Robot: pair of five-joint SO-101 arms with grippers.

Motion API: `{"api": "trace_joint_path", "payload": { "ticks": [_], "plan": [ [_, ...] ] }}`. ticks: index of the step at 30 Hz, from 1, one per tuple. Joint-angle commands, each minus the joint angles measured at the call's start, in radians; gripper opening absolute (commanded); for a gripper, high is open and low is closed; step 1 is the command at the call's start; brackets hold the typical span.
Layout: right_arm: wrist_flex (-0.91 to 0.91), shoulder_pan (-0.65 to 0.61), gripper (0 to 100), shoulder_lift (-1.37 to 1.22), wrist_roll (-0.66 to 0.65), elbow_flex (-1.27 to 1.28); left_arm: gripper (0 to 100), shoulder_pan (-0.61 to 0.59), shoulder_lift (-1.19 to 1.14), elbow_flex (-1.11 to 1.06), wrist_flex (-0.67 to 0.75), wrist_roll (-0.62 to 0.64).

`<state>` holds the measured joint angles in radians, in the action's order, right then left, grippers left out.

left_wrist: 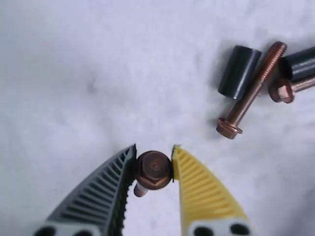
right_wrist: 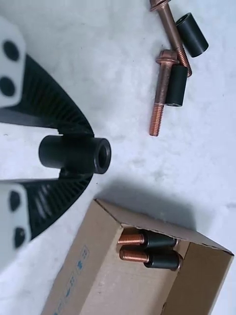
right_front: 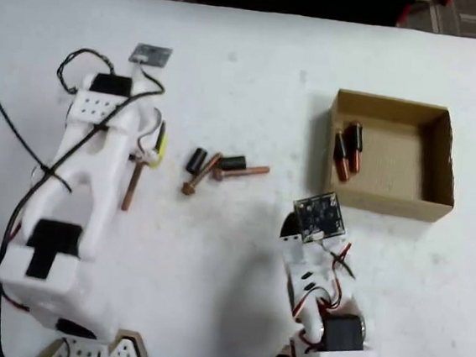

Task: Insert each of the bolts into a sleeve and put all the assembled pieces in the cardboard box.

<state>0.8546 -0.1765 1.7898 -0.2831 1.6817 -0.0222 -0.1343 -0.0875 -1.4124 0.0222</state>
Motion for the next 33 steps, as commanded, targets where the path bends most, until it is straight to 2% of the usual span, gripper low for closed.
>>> {"api": "trace_joint_path", "payload": {
  "ticks": [1,8,14,23,33],
  "plan": [
    [-0.028,-0.01,1.7,0.01,0.0,0.009,4,0.042,0.139,-0.017,-0.011,0.002],
    [-0.028,-0.008,1.7,0.01,0.0,0.009,4,0.054,0.292,-0.074,-0.011,-0.002],
    [-0.028,-0.008,1.7,0.01,0.0,0.009,4,0.054,0.398,-0.14,0.0,-0.077],
    [-0.03,-0.008,1.7,0.01,0.0,0.009,4,0.056,0.527,-0.345,0.204,-0.08],
    [-0.03,-0.01,1.7,0.01,0.0,0.009,4,0.056,0.662,-0.506,0.35,-0.075]
  ]
}}
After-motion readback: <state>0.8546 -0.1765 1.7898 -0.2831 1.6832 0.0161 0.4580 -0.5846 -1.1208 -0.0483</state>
